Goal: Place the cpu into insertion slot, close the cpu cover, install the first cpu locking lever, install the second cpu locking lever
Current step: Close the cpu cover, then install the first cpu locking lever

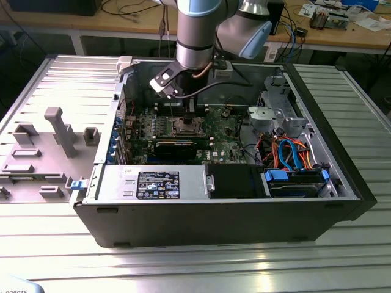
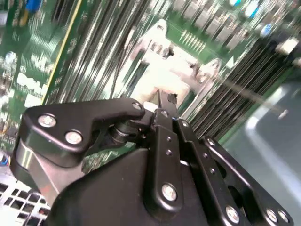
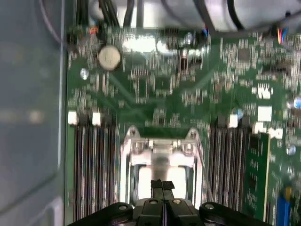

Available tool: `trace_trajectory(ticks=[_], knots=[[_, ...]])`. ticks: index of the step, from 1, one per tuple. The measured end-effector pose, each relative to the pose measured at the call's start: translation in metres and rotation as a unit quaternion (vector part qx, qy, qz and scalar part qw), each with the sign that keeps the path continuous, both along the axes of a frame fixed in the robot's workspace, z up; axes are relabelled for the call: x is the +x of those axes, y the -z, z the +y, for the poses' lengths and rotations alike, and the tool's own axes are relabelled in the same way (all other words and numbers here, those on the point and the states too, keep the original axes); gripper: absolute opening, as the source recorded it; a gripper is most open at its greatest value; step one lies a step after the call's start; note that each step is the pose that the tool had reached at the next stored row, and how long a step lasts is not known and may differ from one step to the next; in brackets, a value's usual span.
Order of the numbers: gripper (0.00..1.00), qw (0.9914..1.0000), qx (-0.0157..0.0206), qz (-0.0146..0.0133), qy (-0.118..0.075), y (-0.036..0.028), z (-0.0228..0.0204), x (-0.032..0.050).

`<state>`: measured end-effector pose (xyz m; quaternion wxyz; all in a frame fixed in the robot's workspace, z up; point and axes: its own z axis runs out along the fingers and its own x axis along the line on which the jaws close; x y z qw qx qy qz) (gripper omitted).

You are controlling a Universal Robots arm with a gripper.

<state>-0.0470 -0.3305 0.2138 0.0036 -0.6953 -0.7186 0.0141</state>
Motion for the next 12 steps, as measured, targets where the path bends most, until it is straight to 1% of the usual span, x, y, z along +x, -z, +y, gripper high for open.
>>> trace_trajectory(ticks=[2,3,12], knots=[[0.11,1.0,0.0,0.0001,0.0,0.0001,0.0,0.0064],[0.11,1.0,0.0,0.0,0.0,0.0001,0.0,0.0075],[0.11,1.0,0.0,0.0,0.0,0.0001,0.0,0.0078]])
